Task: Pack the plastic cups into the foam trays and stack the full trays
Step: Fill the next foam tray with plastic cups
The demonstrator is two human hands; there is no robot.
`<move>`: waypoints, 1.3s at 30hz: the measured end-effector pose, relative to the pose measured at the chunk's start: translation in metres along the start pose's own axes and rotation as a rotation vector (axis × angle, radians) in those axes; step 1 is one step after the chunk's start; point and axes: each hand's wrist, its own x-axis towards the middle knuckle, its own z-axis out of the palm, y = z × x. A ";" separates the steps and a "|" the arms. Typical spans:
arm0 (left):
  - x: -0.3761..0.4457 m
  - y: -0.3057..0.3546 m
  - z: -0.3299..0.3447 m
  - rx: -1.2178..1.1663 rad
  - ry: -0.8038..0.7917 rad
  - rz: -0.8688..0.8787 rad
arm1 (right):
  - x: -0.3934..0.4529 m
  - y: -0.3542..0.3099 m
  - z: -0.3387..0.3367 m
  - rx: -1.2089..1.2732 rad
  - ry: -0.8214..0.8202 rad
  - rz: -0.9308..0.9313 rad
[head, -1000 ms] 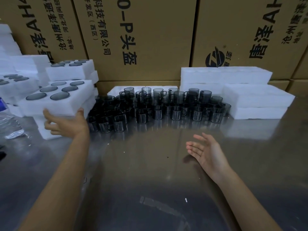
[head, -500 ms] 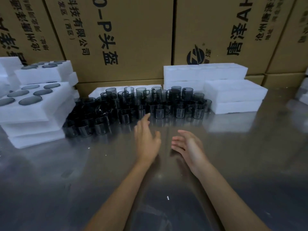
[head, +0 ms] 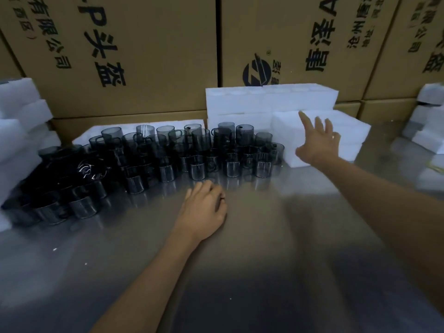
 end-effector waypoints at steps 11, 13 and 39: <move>0.009 -0.005 0.003 -0.004 -0.016 -0.028 | 0.015 0.007 -0.012 -0.213 0.032 -0.044; 0.011 -0.004 0.003 0.006 -0.025 -0.029 | -0.001 -0.006 -0.028 -0.208 0.075 -0.100; -0.104 -0.040 -0.098 -1.209 0.248 -0.643 | -0.267 -0.146 -0.049 0.463 -0.308 -0.601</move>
